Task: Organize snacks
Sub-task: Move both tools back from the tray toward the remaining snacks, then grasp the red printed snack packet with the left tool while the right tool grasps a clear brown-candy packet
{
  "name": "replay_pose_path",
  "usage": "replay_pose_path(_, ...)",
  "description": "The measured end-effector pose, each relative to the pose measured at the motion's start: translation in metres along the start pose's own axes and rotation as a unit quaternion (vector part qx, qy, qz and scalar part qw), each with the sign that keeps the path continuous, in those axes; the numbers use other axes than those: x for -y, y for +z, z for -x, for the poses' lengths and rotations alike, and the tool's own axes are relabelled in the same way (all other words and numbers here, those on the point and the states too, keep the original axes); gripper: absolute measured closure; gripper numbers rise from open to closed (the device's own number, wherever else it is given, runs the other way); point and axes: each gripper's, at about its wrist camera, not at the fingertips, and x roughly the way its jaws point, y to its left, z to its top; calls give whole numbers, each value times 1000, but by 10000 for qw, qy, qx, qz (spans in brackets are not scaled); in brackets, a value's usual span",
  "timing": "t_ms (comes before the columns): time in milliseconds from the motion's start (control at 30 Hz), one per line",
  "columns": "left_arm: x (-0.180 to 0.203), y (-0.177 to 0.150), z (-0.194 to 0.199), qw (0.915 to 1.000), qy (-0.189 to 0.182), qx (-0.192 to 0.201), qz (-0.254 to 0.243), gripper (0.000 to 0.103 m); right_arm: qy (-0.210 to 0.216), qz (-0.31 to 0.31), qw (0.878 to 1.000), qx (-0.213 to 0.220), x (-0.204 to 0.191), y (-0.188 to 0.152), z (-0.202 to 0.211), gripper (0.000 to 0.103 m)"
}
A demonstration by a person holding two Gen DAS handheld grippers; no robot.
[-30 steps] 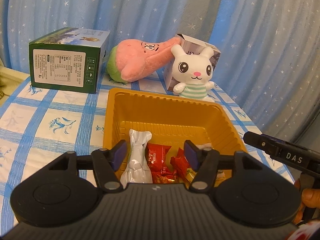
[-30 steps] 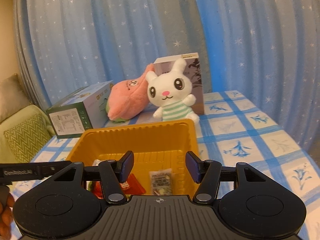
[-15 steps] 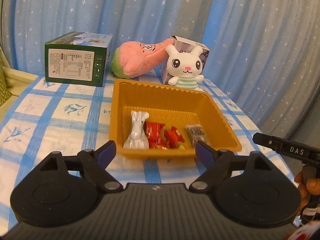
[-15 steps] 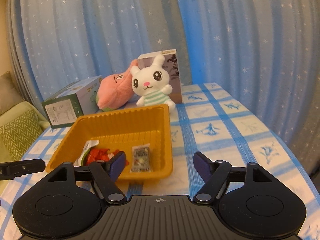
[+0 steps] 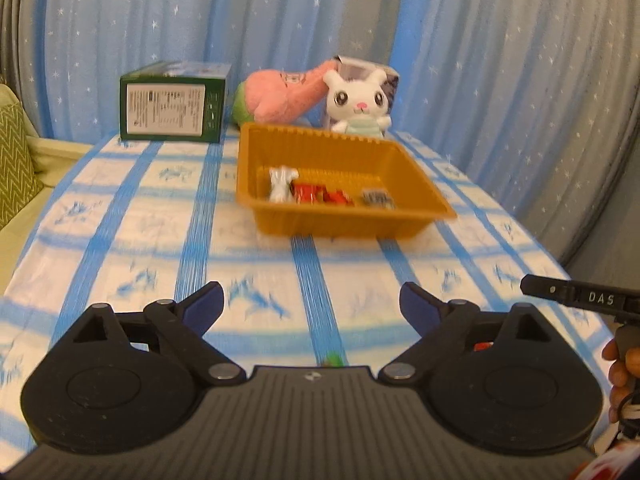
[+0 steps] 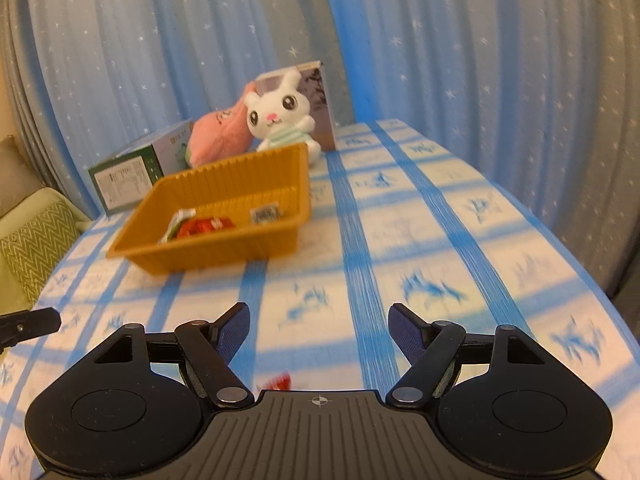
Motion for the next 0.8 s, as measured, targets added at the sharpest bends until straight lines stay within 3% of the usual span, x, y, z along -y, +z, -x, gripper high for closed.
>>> replay_pose_path(267, 3, -42, 18, 9991, 25, -345, -244, 9, -28, -98, 9996, -270, 4, -34, 20, 27)
replay_pose_path(600, 2, -51, 13, 9954, 45, -640, -709, 10, 163, 181, 9992, -308, -16, -39, 18, 27)
replay_pose_path(800, 4, -43, -2, 9865, -20, -767, -1444, 26, 282, 319, 9983, -388, -21, -41, 14, 27)
